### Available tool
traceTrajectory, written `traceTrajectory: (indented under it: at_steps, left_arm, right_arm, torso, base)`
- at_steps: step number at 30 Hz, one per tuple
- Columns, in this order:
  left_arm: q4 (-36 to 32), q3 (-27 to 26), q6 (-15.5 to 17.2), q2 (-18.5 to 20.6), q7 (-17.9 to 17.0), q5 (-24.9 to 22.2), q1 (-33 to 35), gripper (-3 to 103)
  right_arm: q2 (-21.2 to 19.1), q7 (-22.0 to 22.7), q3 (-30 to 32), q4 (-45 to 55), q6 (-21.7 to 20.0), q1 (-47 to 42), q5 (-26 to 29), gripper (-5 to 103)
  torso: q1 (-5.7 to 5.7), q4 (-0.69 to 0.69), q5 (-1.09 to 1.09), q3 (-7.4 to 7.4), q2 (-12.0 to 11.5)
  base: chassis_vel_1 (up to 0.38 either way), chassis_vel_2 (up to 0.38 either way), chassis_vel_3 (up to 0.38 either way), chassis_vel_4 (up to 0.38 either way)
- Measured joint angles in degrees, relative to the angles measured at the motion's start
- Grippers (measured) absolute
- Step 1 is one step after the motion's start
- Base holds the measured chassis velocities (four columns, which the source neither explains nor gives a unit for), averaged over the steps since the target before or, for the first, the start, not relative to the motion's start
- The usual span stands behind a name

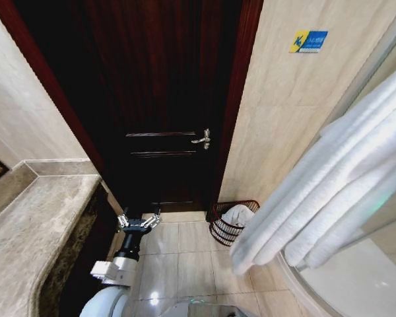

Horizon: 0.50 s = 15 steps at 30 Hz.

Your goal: Discard the used towel into the hamper.

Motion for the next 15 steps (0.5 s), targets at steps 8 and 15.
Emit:
traceTrajectory:
  at_steps: [8, 15]
  left_arm:
    - [0.00, 0.00, 0.00, 0.00, 0.00, 0.00, 0.00, 100]
    - [0.00, 0.00, 0.00, 0.00, 0.00, 0.00, 0.00, 100]
  right_arm:
    - [-1.82, -0.06, -3.62, -4.50, 1.86, 2.73, -1.67, 5]
    - [-0.76, -0.38, -7.30, -6.59, 2.41, 3.79, -2.64, 5]
  torso:
    - [-0.01, -0.01, 0.04, 0.00, -0.04]
    - [-0.11, -0.02, 0.02, -0.12, -0.26]
  base:
    - [0.000, 0.000, 0.000, 0.000]
    - [0.000, 0.000, 0.000, 0.000]
